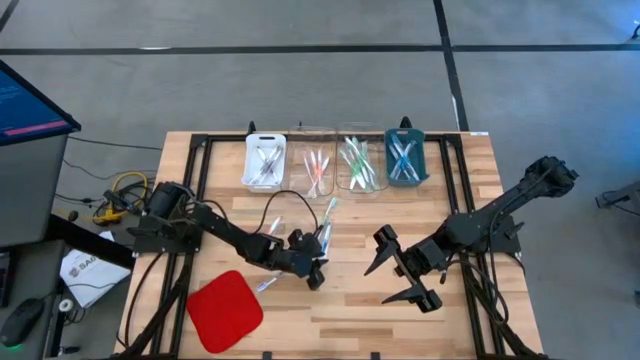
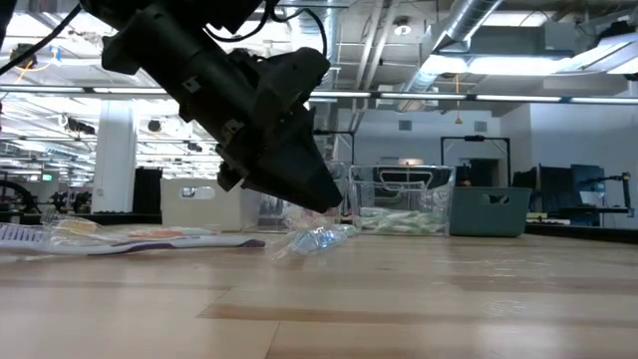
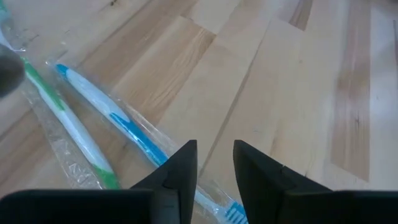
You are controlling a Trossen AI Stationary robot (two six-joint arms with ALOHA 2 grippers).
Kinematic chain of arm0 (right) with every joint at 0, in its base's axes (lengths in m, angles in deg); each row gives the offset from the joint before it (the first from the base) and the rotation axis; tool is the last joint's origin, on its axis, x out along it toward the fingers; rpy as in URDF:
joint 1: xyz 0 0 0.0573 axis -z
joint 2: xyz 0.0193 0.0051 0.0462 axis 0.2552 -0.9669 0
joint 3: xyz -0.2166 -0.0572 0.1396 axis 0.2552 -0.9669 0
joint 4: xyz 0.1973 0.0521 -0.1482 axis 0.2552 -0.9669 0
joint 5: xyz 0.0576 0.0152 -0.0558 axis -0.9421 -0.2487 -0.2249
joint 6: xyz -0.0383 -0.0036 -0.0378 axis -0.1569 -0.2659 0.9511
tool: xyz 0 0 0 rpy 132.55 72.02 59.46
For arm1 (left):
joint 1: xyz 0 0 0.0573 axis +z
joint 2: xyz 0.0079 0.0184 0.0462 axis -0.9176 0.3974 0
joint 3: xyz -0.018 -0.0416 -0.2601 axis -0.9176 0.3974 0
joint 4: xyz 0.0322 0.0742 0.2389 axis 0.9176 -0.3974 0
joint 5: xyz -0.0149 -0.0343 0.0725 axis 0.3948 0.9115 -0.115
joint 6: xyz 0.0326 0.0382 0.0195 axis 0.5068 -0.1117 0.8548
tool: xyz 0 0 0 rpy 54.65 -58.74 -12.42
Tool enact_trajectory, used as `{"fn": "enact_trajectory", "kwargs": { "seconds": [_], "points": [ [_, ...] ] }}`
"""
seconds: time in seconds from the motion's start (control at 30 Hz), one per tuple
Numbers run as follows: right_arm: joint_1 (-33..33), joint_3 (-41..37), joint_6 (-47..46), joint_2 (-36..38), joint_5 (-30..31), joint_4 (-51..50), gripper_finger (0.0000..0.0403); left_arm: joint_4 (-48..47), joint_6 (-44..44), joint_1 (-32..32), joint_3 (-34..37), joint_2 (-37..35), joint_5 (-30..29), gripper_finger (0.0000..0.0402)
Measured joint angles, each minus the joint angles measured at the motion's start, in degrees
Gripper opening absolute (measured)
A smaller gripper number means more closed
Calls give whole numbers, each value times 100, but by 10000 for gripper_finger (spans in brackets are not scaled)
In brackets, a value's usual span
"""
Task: Pick & Place Toothbrushes
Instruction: Put the blue toothbrush into the blue bin
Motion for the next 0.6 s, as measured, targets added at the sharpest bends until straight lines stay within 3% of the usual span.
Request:
{"fn": "enact_trajectory", "kwargs": {
  "seconds": [0.6],
  "points": [
    [0,2,3,0,-1,4,275,35,-301,199,-13,498,22,95]
  ]
}}
